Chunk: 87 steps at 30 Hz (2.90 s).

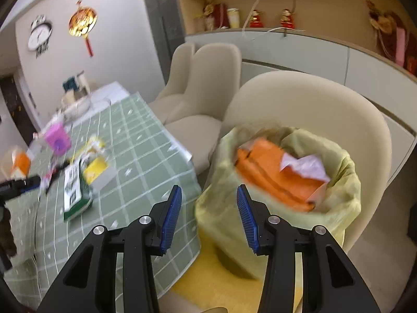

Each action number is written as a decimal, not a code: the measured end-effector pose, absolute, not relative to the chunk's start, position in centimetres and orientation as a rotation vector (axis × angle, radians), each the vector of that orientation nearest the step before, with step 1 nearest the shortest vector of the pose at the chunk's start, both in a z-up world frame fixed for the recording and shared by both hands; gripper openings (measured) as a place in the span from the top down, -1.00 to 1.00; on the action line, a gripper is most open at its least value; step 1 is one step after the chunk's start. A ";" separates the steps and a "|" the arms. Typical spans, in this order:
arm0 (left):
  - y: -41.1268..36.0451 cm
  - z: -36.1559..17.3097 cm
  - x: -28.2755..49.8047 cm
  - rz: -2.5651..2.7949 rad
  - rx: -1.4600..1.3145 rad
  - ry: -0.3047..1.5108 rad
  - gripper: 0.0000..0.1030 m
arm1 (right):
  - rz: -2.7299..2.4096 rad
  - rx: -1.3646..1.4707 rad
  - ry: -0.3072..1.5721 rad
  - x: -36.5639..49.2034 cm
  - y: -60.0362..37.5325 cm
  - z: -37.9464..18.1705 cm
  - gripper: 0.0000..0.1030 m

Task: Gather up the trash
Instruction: 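Move both open tools back over the table, then grasp the black-silver wrapper with the left tool while the right grasps the pink tissue packet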

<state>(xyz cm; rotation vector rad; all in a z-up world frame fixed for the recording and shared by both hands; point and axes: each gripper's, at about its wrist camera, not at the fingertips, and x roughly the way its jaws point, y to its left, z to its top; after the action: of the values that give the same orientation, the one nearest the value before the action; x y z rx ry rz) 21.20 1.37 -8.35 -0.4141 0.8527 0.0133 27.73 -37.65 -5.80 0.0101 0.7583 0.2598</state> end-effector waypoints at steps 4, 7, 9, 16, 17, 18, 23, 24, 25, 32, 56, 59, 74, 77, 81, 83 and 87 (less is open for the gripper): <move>4.6 -8.9 18.9 0.038 -0.462 0.876 0.26 | 0.291 0.012 0.760 26.1 -34.2 -4.9 0.18; 7.3 -8.5 17.2 0.061 -0.461 0.871 0.14 | 0.324 0.005 0.740 25.2 -31.2 -4.1 0.19; 9.1 -7.8 16.3 0.086 -0.443 0.856 0.11 | 0.348 0.000 0.729 24.7 -29.1 -3.7 0.17; 14.4 -6.9 15.7 0.116 -0.374 0.840 -0.01 | 0.485 -0.017 0.735 23.3 -22.4 -3.5 0.05; 14.8 -7.0 16.0 0.111 -0.371 0.842 -0.01 | 0.483 -0.045 0.728 22.8 -21.4 -3.5 0.05; 15.4 -7.1 16.5 0.101 -0.369 0.845 -0.01 | 0.486 -0.059 0.726 22.6 -20.8 -3.6 0.05; 16.8 -8.7 20.6 0.073 -0.348 0.869 -0.01 | 0.529 -0.083 0.777 22.4 -18.8 -4.3 0.05; 16.8 -9.3 21.7 0.066 -0.345 0.881 -0.01 | 0.523 -0.089 0.790 22.5 -18.6 -4.5 0.05; 16.8 -9.6 22.6 0.061 -0.346 0.889 -0.01 | 0.524 -0.092 0.808 22.8 -18.4 -4.7 0.05; 12.2 -10.0 27.2 -0.136 -0.137 0.852 -0.01 | 0.502 -0.096 0.835 24.9 -17.6 -6.0 0.05; 24.2 -8.8 19.3 0.130 -0.602 0.784 0.79 | 0.842 -0.053 0.968 33.3 2.0 -10.1 0.05; 26.0 -8.6 18.0 0.178 -0.608 0.757 0.79 | 0.851 -0.071 0.970 33.9 4.8 -10.9 0.05; 28.3 -11.8 16.2 0.166 -0.677 0.824 0.15 | 0.906 -0.348 0.888 36.1 10.9 -12.0 0.80; 27.9 -12.8 16.9 0.182 -0.693 0.846 0.14 | 0.840 -0.332 0.873 35.8 8.6 -10.9 0.84; 27.1 -13.5 18.6 0.233 -0.686 0.870 0.14 | 0.751 -0.302 0.855 34.5 4.8 -9.2 0.84; 26.5 -13.6 19.4 0.242 -0.665 0.873 0.14 | 0.709 -0.284 0.844 33.5 2.9 -8.6 0.84; 24.8 -13.9 21.2 0.261 -0.580 0.892 0.13 | 0.650 -0.232 0.860 32.3 -1.1 -8.0 0.84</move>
<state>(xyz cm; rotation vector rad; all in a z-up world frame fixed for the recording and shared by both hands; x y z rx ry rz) 21.24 24.77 -13.89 -0.5798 0.8923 0.2614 32.31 -1.14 -8.01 -0.2324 0.8598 0.6500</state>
